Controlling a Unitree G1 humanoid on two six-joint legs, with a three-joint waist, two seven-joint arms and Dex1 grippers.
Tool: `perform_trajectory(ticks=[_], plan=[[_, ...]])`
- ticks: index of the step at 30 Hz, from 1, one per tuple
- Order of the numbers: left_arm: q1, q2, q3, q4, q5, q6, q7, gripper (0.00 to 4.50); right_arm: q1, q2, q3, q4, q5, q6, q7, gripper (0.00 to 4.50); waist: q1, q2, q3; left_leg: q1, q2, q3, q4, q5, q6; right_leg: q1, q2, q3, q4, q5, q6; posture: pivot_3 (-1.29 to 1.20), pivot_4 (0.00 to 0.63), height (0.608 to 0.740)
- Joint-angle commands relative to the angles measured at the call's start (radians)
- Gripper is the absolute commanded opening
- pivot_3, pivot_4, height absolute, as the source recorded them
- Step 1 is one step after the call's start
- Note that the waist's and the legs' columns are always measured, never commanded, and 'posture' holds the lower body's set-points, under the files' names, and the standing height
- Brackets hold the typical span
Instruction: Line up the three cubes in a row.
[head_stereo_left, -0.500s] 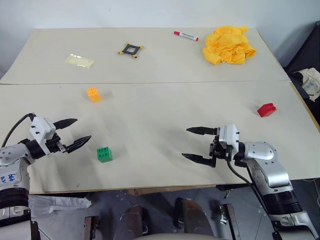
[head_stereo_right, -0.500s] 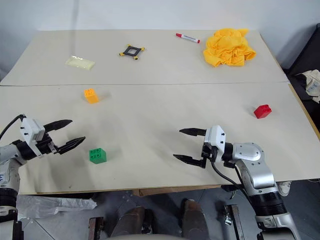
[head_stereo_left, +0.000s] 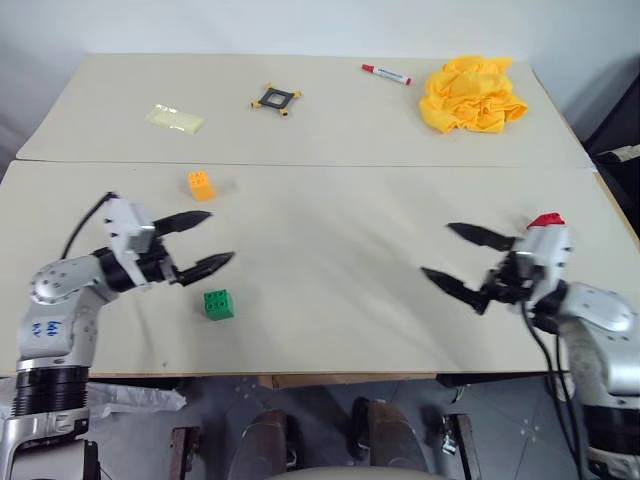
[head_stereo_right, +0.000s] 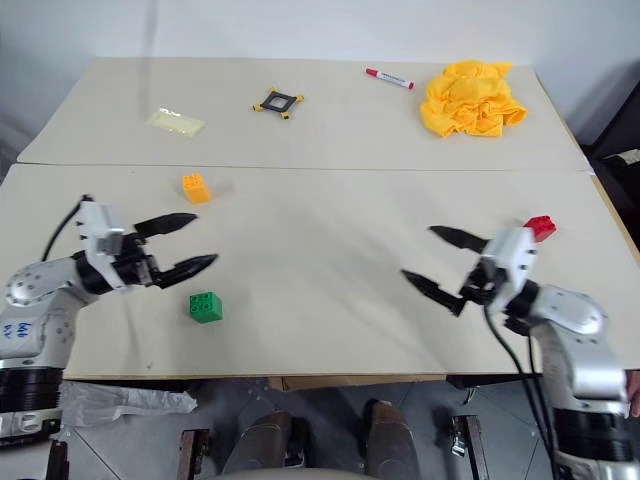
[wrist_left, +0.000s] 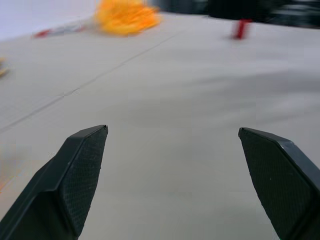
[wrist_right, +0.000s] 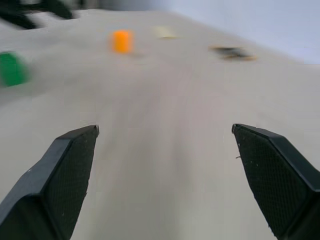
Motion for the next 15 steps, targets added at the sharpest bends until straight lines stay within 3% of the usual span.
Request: perform_trajectory(ticks=[1,4,8,11,15], plan=[[-0.027,-0.01,-0.097,-0.085,0.014,0.023,-0.058,4.44,0.158,0.011,-0.2,-0.048,0.001,-0.034,-0.058,4.5,0.006,0.0,0.0,0.0,-0.003,0.001,0.0,0.0,0.0,0.0,0.001,0.0,-0.001,0.0,0.0,0.0,0.15,0.74],[-0.048,-0.026,-0.16,-0.107,0.016,0.078,-0.068,4.44,0.275,0.038,-0.307,0.016,-0.02,-0.074,-0.097,4.5,0.005,0.001,-0.001,0.002,-0.003,0.003,0.0,0.0,0.0,0.0,0.002,0.003,0.0,0.0,0.0,0.0,0.15,0.74],[-0.057,-0.042,-0.196,-0.107,0.029,0.088,-0.072,4.44,0.291,0.056,-0.378,0.199,-0.044,-0.124,-0.161,4.5,-0.008,0.001,-0.001,0.006,-0.002,0.004,-0.001,0.0,0.0,0.003,0.003,0.005,-0.001,0.0,0.0,0.0,0.15,0.74],[-0.067,-0.052,-0.192,-0.104,0.031,0.091,-0.069,4.44,0.221,0.024,-0.367,0.309,-0.071,-0.135,-0.204,4.5,-0.02,0.001,0.0,0.013,0.002,0.004,-0.005,0.0,0.0,0.009,0.003,0.006,-0.003,0.0,0.0,0.0,0.15,0.74],[-0.088,-0.062,-0.175,-0.092,0.032,0.082,-0.066,4.44,-0.013,-0.059,-0.228,0.352,-0.134,0.03,-0.314,4.5,-0.048,0.004,-0.001,0.018,0.003,0.005,-0.005,0.0,-0.001,0.012,0.002,0.008,-0.002,0.0,-0.001,0.0,0.15,0.74]])
